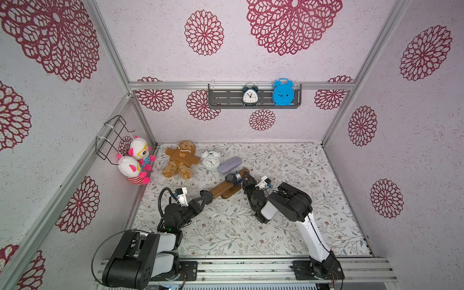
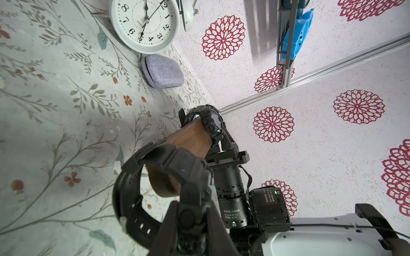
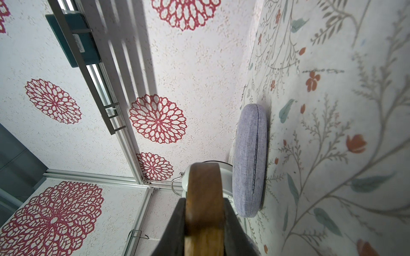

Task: Place watch on stand
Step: Adjust the stand at the center of the board, then place the watch on the stand.

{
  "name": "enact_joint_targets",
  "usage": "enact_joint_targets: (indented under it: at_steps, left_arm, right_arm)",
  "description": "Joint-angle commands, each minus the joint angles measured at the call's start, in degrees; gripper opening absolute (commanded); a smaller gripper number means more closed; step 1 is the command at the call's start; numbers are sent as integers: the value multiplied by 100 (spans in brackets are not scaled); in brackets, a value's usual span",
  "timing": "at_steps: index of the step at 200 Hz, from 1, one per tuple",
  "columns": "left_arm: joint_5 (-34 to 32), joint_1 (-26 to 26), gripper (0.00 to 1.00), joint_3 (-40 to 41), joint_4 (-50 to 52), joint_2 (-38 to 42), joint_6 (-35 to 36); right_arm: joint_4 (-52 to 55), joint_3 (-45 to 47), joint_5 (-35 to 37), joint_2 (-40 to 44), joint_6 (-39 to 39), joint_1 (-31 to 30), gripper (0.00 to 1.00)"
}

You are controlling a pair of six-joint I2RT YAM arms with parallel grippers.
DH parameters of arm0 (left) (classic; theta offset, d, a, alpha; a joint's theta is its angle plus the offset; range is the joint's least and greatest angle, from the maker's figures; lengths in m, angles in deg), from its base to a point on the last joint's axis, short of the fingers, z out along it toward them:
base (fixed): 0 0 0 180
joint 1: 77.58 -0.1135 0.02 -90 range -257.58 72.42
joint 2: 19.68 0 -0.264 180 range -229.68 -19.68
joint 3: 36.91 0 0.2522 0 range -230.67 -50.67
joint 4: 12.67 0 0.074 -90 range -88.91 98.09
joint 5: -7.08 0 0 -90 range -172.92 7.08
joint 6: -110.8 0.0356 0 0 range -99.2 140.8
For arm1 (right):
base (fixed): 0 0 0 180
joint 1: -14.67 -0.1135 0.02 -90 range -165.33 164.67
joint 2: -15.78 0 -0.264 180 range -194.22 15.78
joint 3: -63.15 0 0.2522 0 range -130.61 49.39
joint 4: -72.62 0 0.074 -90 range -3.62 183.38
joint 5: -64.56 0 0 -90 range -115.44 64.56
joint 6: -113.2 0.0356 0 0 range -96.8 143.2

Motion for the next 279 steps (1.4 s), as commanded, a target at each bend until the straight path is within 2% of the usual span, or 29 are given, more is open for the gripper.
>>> enact_joint_targets:
  at_steps: [1,14,123,189,262,279]
  left_arm:
    - [224,22,9,-174,-1423,-473,-337]
    - [200,39,9,-188,-1753,-726,-413]
    - [-94,319,11,-440,-1744,-1178,-483]
    - [-117,422,18,-554,-1745,-1254,-486]
    - [-218,571,18,-848,-1754,-1618,-433]
    - [-222,584,22,-859,-1751,-1617,-409]
  right_arm:
    - [-271,-23,-168,5,-180,19,0]
    - [-271,2,-183,14,-162,19,0]
    - [-271,-110,-168,-62,27,24,0]
    - [-275,-252,-291,-148,138,10,0]
    - [-271,-498,-316,-276,275,19,0]
    - [-271,-532,-353,-316,291,28,0]
